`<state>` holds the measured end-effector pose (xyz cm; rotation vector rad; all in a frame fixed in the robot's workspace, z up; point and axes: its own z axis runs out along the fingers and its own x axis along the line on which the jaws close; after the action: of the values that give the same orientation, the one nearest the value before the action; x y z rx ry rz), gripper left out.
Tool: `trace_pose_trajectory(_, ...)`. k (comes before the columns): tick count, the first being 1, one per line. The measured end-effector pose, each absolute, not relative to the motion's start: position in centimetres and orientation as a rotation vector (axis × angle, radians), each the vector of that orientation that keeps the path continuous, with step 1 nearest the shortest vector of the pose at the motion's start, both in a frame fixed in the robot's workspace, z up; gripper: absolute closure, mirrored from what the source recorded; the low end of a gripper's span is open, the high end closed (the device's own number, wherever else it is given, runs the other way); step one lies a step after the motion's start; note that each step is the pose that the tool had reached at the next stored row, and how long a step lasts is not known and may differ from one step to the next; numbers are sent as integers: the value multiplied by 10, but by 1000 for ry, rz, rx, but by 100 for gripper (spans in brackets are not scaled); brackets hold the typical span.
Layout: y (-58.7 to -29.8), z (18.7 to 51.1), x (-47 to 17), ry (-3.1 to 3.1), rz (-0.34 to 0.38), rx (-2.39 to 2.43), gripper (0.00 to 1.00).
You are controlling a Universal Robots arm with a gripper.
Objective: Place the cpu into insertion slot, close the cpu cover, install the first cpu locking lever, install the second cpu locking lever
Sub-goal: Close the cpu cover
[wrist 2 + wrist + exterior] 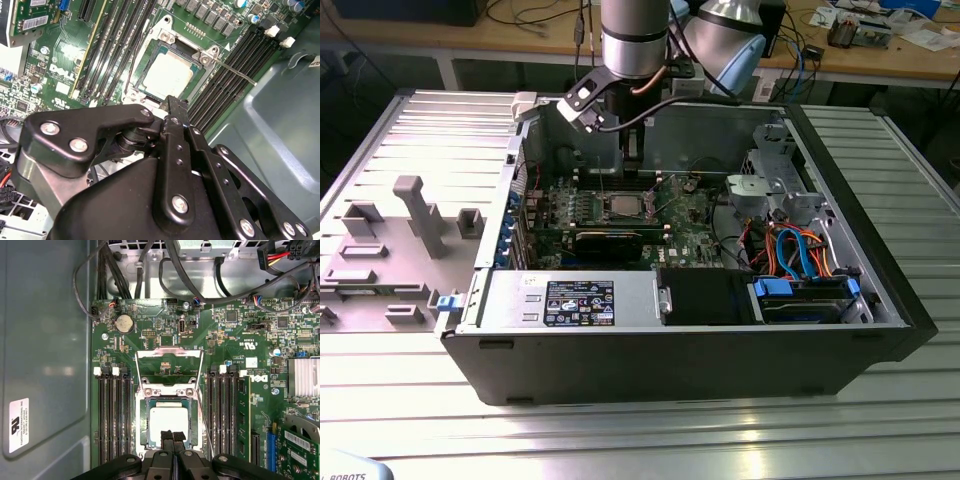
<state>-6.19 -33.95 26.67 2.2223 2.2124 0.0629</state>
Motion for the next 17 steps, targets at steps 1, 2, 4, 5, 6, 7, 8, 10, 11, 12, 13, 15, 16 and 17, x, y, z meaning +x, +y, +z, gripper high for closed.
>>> trace_pose_trajectory(1,-339,267,-62,2212,63,2222,89)
trace_pose_trajectory(2,-339,267,-62,2213,63,2222,89)
trace_pose_trajectory(4,-339,267,-62,2213,63,2222,89)
trace_pose_trajectory(5,-339,267,-62,2212,63,2222,89)
trace_pose_trajectory(6,-339,267,-62,2212,63,2222,89)
trace_pose_trajectory(7,-339,267,-62,2213,63,2222,89)
trace_pose_trajectory(8,-339,267,-62,2212,63,2222,89)
trace_pose_trajectory(10,-339,268,-62,2212,63,2222,89)
trace_pose_trajectory(11,-339,268,-62,2212,63,2222,89)
trace_pose_trajectory(12,-339,268,-62,2212,63,2222,89)
trace_pose_trajectory(13,-339,268,-62,2212,63,2222,89)
trace_pose_trajectory(15,-339,269,-62,2212,63,2222,89)
trace_pose_trajectory(16,-340,269,-62,2212,63,2222,89)
trace_pose_trajectory(17,-339,270,-62,2212,63,2222,89)
